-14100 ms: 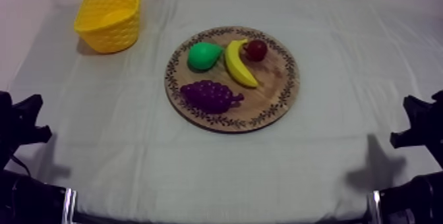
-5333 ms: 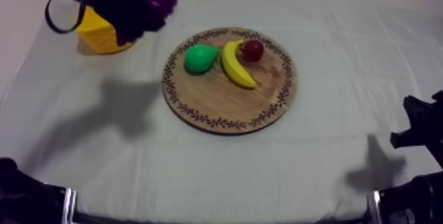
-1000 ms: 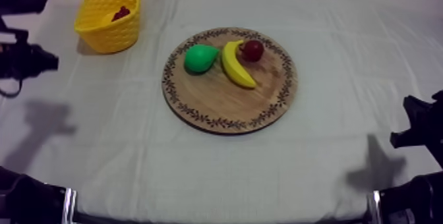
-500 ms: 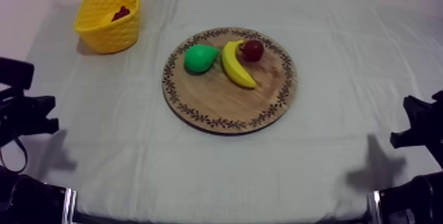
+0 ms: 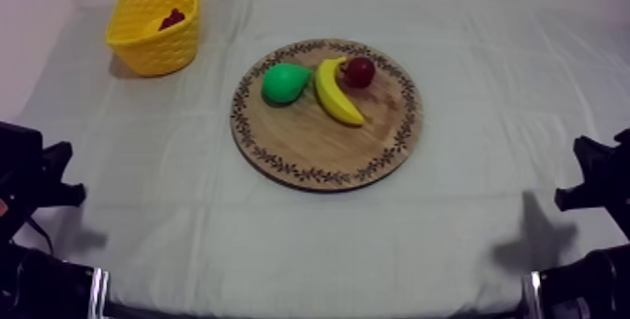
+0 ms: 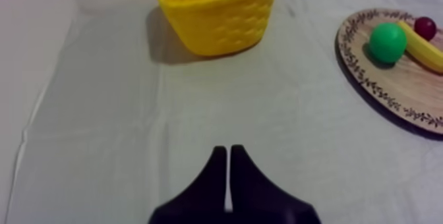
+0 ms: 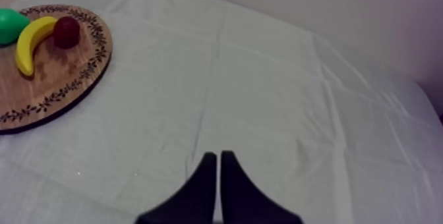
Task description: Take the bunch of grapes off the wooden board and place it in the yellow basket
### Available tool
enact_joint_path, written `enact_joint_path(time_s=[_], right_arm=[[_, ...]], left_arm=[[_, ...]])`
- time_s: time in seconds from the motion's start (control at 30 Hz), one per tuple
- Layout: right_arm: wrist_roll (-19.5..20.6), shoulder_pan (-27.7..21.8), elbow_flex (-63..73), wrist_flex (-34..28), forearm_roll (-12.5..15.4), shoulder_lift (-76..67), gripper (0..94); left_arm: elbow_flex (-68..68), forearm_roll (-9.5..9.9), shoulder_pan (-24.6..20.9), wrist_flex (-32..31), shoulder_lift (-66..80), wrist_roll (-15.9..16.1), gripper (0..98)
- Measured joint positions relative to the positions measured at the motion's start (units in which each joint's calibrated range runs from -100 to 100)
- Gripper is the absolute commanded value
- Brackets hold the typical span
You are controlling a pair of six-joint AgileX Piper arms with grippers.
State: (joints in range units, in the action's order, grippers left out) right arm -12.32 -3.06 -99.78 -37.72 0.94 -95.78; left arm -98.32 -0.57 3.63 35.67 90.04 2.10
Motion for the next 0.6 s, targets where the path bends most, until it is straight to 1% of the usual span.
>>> enact_joint_path(time_s=[0.07,0.13,0.33,0.4,0.6], right_arm=[[0.0,0.0,0.0,0.0,0.0,0.0,0.3],[0.0,0.0,0.0,0.0,0.0,0.0,0.3],[0.0,0.0,0.0,0.0,0.0,0.0,0.3],[0.0,0.0,0.0,0.0,0.0,0.0,0.3],[0.0,0.0,0.0,0.0,0.0,0.0,0.3]], left_arm=[[-0.34,0.97,0.34,-1.05,2.15,-0.9,0.0],[-0.64,1.4,0.52,-1.47,3.88,-1.43,0.0],[-0.91,1.78,0.9,-1.91,8.47,-2.84,0.0],[-0.97,1.87,0.97,-1.91,9.33,-4.12,0.0],[-0.97,2.21,0.35,-1.91,9.96,-9.29,0.0]])
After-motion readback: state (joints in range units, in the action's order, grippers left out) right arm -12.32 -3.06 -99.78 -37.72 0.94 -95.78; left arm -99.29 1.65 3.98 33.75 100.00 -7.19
